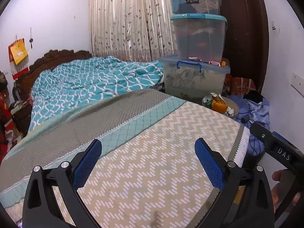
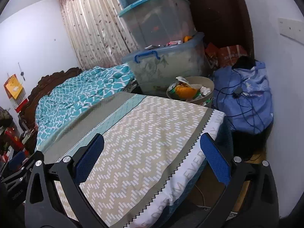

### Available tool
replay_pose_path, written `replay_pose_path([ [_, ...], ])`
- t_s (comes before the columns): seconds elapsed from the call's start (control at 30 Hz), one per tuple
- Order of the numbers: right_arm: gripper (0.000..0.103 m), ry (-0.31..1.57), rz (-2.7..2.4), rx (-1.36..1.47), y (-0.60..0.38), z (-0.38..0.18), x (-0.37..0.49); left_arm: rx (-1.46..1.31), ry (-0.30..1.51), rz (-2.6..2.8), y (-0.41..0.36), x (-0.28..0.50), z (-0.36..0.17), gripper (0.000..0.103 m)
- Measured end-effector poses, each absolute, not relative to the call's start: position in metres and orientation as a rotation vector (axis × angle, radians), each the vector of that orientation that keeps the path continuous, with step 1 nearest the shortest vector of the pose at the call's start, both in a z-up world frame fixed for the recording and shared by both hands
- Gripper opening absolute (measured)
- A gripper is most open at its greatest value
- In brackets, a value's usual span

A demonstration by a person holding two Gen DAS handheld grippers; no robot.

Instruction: Collect trash

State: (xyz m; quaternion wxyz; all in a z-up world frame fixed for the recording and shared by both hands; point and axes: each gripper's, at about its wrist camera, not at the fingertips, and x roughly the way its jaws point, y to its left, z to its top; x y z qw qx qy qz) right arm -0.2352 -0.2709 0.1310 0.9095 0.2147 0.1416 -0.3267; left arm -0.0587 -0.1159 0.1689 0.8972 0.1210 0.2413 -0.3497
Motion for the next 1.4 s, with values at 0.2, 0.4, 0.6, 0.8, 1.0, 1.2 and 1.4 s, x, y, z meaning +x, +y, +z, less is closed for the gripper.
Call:
replay_pose_path([
  [0.2, 0.100, 0.312, -0.637, 0.418, -0.262, 0.126, -0.223, 0.232, 0.551, -0.692, -0.110, -0.057, 0.159, 0.094],
  [0.4, 0.100, 0.295, -0.631, 0.384, -0.254, 0.129, -0.219, 0.228, 0.581, -0.662, -0.106, -0.058, 0.152, 0.094],
  [0.6, 0.100, 0.290, -0.641, 0.403, -0.257, 0.130, -0.219, 0.218, 0.591, -0.658, -0.104, -0.056, 0.154, 0.094],
  [0.8, 0.100, 0.324, -0.642, 0.438, -0.264, 0.122, -0.215, 0.265, 0.576, -0.645, -0.110, -0.060, 0.151, 0.094],
  [1.0, 0.100, 0.353, -0.638, 0.458, -0.268, 0.116, -0.212, 0.313, 0.564, -0.620, -0.116, -0.061, 0.146, 0.094],
  [1.2, 0.100, 0.369, -0.638, 0.472, -0.269, 0.113, -0.210, 0.307, 0.618, -0.664, -0.115, -0.052, 0.142, 0.094],
  [1.4, 0.100, 0.357, -0.628, 0.455, -0.261, 0.118, -0.211, 0.269, 0.624, -0.720, -0.106, -0.047, 0.144, 0.094],
])
